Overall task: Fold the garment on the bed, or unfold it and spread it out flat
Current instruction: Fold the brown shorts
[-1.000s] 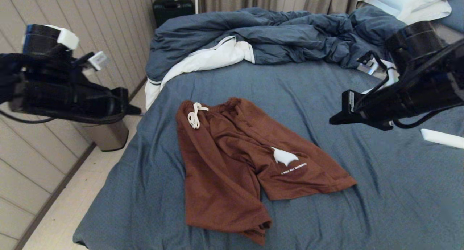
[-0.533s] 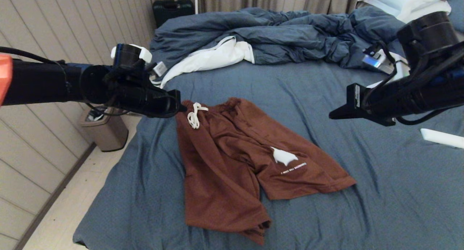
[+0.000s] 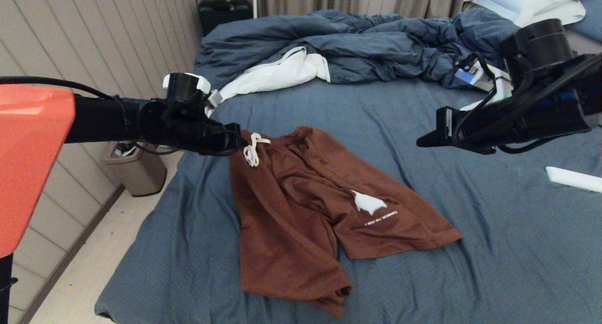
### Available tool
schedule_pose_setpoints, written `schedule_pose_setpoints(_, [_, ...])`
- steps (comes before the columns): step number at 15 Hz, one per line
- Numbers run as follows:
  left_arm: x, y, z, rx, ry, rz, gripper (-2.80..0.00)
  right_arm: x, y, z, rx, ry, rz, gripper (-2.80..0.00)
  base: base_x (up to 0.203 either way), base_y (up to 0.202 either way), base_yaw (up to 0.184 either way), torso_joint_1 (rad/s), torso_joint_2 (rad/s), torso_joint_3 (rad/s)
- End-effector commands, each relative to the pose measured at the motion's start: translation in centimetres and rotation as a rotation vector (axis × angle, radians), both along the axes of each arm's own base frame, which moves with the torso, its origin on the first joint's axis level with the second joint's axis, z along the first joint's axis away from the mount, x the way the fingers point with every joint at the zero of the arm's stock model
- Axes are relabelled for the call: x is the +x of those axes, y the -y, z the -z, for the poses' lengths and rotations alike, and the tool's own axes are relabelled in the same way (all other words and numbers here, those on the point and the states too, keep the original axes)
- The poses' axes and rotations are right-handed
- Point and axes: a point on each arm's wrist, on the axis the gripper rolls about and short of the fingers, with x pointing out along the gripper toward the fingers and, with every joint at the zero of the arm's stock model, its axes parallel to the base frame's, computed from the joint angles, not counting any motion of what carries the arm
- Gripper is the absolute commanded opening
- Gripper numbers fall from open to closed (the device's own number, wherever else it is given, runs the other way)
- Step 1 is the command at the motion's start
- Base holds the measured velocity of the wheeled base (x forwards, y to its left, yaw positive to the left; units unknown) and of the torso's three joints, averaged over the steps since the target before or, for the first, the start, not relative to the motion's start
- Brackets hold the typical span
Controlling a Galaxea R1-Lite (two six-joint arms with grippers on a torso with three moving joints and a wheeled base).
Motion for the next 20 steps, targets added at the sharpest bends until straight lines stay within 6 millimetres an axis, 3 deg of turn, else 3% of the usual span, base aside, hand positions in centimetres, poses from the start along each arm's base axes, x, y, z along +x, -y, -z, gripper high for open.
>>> schedule_pose_setpoints(1, [1.2, 0.3, 0.3, -0.014, 0.028, -0.043, 0.0, 0.0, -0.1, 0.0, -0.001, -0.002, -0.004, -2.8, 0.0, 0.0, 0.0, 0.0, 0.0, 0.0])
schedule_pose_setpoints(3, [1.8, 0.0, 0.2, -0.045, 0.027, -0.074, 0.0, 0.1, -0.1, 0.2, -0.002, -0.007, -0.004, -2.8, 0.0, 0.0, 0.0, 0.0, 0.0, 0.0])
schedule_pose_setpoints(10, [4.6, 0.4, 5.2, 0.032, -0.024, -0.132, 0.0, 0.2, -0.1, 0.6, -0.012, -0.017, -0.011, -2.8, 0.0, 0.0, 0.0, 0.0, 0.0, 0.0])
schedule_pose_setpoints(16, [5.0, 0.6, 6.6, 0.035, -0.051, -0.128, 0.0, 0.5, -0.2, 0.9, -0.014, -0.026, -0.011, -2.8, 0.0, 0.0, 0.0, 0.0, 0.0, 0.0])
schedule_pose_setpoints(17, [4.7, 0.6, 6.2, 0.036, -0.049, -0.128, -2.8, 0.6, -0.2, 0.9, -0.015, -0.027, -0.01, -2.8, 0.0, 0.0, 0.0, 0.0, 0.0, 0.0])
schedule_pose_setpoints(20, [4.9, 0.7, 6.0, 0.028, -0.027, -0.134, -2.8, 0.7, -0.2, 0.9, -0.014, -0.024, -0.008, -2.8, 0.0, 0.0, 0.0, 0.0, 0.0, 0.0])
